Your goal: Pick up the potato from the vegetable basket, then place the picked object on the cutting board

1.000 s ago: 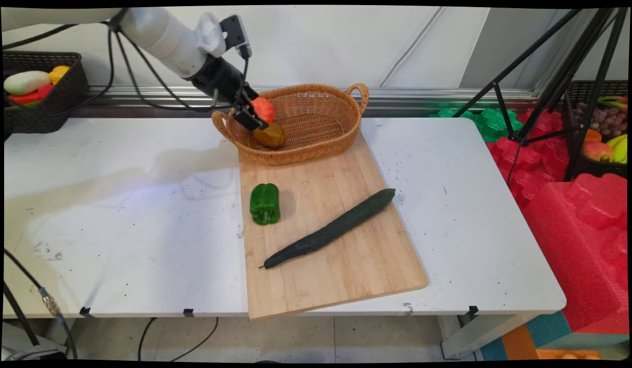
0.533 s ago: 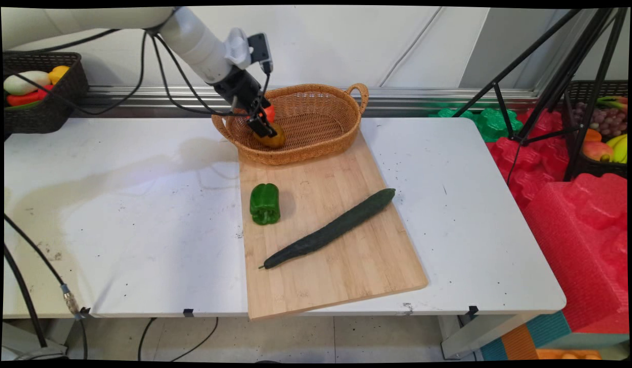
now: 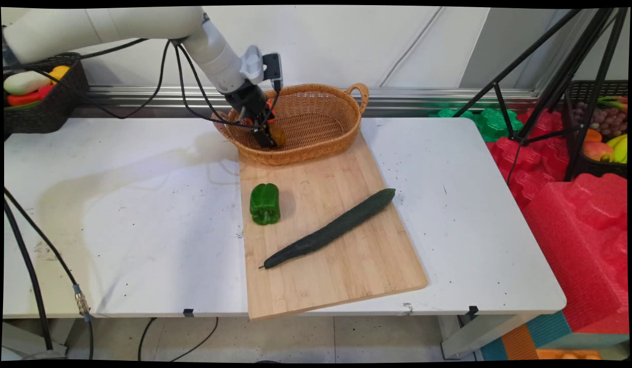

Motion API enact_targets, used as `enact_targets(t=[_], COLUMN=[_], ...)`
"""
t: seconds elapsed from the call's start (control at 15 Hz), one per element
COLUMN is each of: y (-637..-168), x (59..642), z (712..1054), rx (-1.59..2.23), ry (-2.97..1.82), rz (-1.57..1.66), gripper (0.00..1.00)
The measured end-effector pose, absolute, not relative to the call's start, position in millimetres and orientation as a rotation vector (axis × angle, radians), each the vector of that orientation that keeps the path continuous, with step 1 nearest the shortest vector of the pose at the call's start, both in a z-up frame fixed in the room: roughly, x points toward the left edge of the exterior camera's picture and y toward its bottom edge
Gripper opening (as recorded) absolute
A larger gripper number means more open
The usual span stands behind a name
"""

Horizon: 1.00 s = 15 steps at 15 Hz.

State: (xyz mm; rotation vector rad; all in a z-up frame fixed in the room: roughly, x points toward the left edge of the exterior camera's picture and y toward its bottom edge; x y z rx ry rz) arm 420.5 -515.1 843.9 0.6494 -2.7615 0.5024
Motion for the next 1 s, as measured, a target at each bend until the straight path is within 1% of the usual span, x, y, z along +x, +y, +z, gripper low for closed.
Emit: enact_targets(t=[0.27,0.33,0.53,0.67,0.87,1.0], y=[-524,-525,-526,-523,-514,-497], x=[418,417,414,412,409,400], z=[833,832,833,840,856,880], rx=[0.604,0.594,0.568,0.561,0.562,0.566], ry=[-2.815,-2.824,-2.84,-2.835,-2.809,-2.76], rz=[0.483,0.482,0.5,0.531,0.582,0.639], gripper=[1.0,0.0,0.0,0.0,0.0,0.0])
